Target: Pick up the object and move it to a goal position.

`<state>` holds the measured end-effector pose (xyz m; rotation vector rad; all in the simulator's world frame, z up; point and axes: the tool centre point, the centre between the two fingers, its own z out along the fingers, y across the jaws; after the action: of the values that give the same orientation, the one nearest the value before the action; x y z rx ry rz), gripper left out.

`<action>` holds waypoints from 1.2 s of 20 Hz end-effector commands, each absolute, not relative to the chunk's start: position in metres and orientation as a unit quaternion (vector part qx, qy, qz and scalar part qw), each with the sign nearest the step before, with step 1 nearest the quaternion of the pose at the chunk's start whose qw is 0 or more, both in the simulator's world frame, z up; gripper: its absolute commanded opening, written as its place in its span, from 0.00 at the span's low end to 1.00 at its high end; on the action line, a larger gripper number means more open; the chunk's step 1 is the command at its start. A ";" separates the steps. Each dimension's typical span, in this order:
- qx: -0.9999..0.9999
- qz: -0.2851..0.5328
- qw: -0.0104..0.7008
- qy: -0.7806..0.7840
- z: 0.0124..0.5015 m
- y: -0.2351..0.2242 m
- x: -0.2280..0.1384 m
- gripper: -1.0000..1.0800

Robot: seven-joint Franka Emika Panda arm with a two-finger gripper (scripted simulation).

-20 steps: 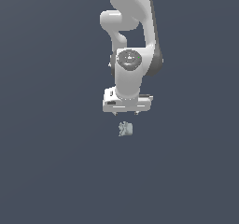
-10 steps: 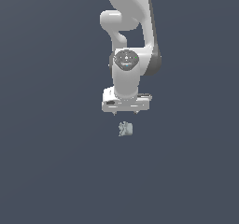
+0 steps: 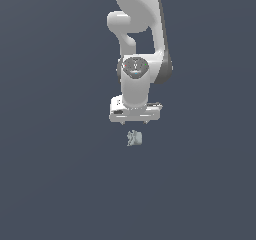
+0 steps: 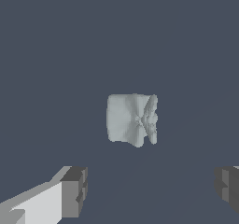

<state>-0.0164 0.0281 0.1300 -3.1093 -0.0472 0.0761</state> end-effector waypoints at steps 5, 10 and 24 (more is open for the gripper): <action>-1.000 0.011 0.006 -0.017 0.102 0.030 -0.002 0.96; -1.000 0.002 0.001 -0.018 0.086 0.031 0.005 0.96; -1.000 0.001 0.000 -0.019 0.056 0.032 0.005 0.96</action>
<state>0.0060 0.0315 0.0636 -3.1404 -0.0581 0.0011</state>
